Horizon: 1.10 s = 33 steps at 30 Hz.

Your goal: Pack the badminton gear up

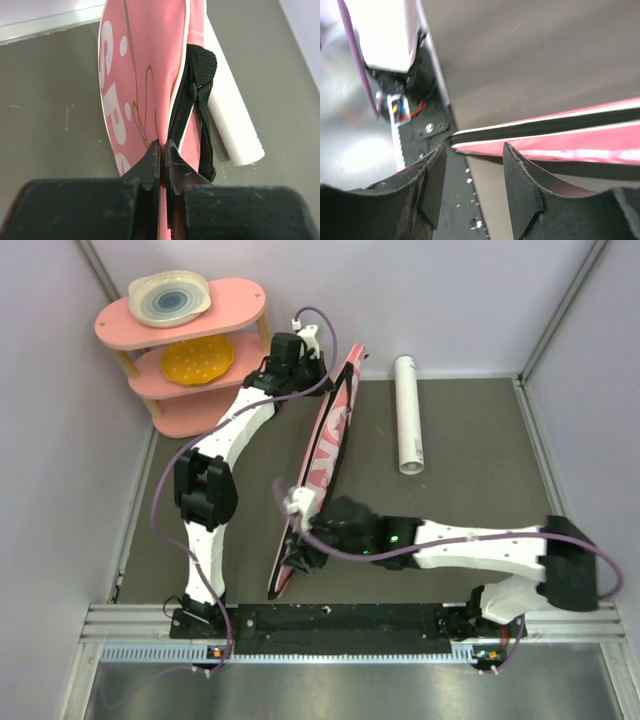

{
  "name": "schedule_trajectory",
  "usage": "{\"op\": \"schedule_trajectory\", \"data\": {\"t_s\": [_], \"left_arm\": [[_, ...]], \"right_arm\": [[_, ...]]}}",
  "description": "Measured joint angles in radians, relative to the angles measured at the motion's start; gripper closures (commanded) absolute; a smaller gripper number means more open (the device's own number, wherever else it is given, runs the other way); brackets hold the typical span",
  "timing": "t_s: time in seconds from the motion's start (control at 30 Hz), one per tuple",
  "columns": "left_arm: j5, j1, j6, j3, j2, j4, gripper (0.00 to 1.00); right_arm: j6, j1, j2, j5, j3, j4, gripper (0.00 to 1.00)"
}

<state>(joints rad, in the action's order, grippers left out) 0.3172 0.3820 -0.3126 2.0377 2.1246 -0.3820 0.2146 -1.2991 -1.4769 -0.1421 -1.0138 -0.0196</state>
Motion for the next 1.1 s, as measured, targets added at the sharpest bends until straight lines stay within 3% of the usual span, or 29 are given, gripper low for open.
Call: {"op": "schedule_trajectory", "data": {"t_s": [0.17,0.37,0.57,0.6,0.83,1.1], "left_arm": [[-0.124,0.031,0.090,-0.018,-0.046,-0.068,1.00],[-0.335,0.132,0.150,-0.018,-0.054,-0.128,1.00],[-0.435,0.211,0.132,0.029,-0.012,-0.153,0.99],[-0.436,0.217,0.123,0.043,0.004,-0.154,0.88],[-0.353,0.220,0.051,0.135,0.109,-0.148,0.59],[-0.228,0.209,0.016,0.138,0.101,-0.153,0.52]], "right_arm": [[0.044,0.092,0.268,0.173,0.102,0.056,0.46],[0.183,0.267,0.414,0.295,0.233,0.053,0.46],[0.295,0.398,0.599,0.375,0.391,-0.048,0.46],[0.304,0.403,0.636,0.389,0.401,-0.068,0.46],[0.333,0.408,0.869,0.494,0.432,-0.200,0.45],[0.339,0.411,0.988,0.582,0.458,-0.317,0.45]]}}
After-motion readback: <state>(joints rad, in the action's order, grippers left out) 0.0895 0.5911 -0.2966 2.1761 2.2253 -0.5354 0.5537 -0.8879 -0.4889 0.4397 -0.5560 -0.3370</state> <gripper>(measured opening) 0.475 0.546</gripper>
